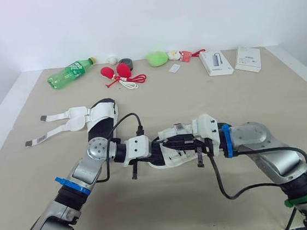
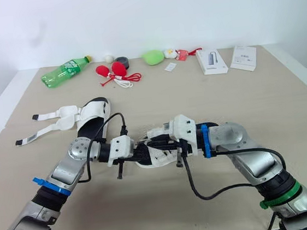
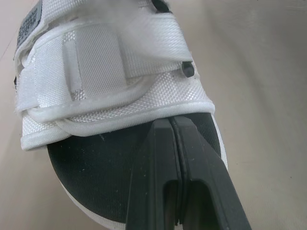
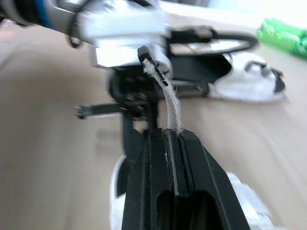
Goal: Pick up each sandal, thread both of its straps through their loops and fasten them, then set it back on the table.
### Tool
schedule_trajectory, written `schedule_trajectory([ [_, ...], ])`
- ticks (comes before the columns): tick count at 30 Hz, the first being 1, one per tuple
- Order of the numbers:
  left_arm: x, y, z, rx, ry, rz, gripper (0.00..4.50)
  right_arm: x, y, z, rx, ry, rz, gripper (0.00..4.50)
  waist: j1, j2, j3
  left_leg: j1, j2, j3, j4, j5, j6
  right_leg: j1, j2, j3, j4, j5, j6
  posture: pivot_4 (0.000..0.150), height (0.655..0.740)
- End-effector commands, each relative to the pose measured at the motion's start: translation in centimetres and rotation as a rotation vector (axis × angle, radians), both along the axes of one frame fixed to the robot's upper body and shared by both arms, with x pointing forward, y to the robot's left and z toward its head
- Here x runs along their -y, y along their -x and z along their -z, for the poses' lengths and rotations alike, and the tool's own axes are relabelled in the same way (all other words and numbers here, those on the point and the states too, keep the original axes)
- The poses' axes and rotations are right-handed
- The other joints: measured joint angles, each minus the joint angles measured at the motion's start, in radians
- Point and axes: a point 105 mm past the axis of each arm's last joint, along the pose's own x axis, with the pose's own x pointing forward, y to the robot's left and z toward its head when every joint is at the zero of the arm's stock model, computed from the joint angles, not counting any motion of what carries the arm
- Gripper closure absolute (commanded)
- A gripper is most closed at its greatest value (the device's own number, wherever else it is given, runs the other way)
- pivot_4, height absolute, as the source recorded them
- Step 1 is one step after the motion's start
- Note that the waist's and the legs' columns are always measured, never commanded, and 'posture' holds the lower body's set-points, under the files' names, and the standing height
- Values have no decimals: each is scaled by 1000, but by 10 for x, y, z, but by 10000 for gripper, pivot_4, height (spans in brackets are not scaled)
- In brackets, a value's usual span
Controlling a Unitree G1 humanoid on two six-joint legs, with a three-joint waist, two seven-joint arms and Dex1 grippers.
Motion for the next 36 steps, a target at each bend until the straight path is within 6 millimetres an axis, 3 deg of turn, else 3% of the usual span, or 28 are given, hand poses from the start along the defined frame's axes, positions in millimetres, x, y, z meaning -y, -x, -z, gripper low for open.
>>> schedule_trajectory([
  [1,2,4,8,-18,-30,11,45000,6,-18,-13,15,-3,90,44356,0,0,0,0,0,0,0,0,0,0,0,0,0,0,0,1500,7400],
  [8,1,5,8,-19,-28,8,45000,12,-31,-9,-35,19,171,44356,0,0,0,-1,0,0,0,0,0,-1,0,0,0,1,1,1500,7400],
  [13,1,6,9,-20,-28,9,45000,16,-31,-7,-19,53,182,27228,0,0,0,-1,0,0,0,1,1,-1,0,1,0,0,4,1500,7400],
  [17,3,7,9,-20,-27,16,45000,12,-34,-23,124,58,172,13793,0,0,0,-2,-1,0,0,1,1,-2,0,1,0,-1,5,1500,7400],
  [21,3,6,8,-18,-27,19,45000,-1,-34,-51,190,-33,135,13793,0,0,0,-3,-1,0,0,1,1,-2,0,1,0,-1,5,1500,7400],
  [24,3,6,8,-17,-27,21,45000,-11,-31,-62,193,-71,86,23111,0,0,0,-3,-1,0,0,1,1,-2,1,1,0,-1,6,1500,7400],
  [27,4,5,8,-16,-27,23,45000,-16,-31,-52,171,-15,54,37743,1,0,0,-3,-1,0,0,1,1,-2,0,0,0,-1,5,1500,7400],
  [29,5,5,8,-15,-26,24,45000,-18,-34,-37,108,61,49,44711,0,0,0,-3,-1,0,0,0,1,-2,0,1,0,1,1,1500,7400],
  [36,5,5,6,-11,-17,20,45000,-10,-48,-5,-13,247,97,44711,0,0,0,-3,-1,0,0,0,1,-3,0,1,0,2,0,1500,7400],
])
